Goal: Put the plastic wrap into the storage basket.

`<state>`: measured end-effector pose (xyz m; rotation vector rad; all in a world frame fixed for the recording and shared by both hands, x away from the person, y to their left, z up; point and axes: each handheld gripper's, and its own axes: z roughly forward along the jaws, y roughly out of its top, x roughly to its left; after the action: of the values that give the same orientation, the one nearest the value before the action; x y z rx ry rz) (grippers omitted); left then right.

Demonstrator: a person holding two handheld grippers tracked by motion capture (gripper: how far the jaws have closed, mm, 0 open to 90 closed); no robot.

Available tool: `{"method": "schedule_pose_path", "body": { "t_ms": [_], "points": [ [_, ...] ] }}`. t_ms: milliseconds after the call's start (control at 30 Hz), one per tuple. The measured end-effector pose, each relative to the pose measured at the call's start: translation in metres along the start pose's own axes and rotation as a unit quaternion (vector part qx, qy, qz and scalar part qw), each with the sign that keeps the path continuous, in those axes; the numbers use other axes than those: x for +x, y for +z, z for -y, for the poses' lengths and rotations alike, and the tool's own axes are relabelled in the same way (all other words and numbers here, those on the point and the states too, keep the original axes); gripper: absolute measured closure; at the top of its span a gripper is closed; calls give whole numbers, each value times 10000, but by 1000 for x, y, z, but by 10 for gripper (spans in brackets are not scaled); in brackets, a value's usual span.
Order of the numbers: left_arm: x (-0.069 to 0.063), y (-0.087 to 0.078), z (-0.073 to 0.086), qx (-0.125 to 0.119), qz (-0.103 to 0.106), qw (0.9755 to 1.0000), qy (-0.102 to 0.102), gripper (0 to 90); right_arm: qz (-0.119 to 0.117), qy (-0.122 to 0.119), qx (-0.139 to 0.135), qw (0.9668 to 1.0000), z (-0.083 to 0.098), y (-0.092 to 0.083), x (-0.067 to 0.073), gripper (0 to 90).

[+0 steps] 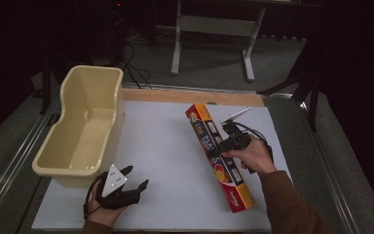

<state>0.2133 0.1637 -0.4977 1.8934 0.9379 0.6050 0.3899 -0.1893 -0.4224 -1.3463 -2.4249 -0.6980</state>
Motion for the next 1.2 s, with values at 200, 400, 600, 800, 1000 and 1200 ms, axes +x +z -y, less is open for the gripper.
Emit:
{"method": "schedule_pose_path", "body": {
  "t_ms": [200,400,600,800,1000,1200],
  "points": [
    [0,0,0,4,12,10000,19,298,-130,-131,-227,9996,-8,-4,18,399],
    [0,0,0,-3,13,10000,11,297,-358,-162,-294,9988,-19,-5,33,399],
    [0,0,0,2,18,10000,25,297,-616,-145,-404,9972,-33,-6,47,399],
    [0,-1,0,-7,14,10000,21,297,-729,-151,-469,9961,-48,-4,60,399],
    [0,-1,-1,-13,19,10000,17,296,-871,-78,-548,9947,-60,0,67,399],
    [0,-1,-1,-22,15,10000,1,296,-1052,106,-674,9921,-69,4,68,399]
  ]
}}
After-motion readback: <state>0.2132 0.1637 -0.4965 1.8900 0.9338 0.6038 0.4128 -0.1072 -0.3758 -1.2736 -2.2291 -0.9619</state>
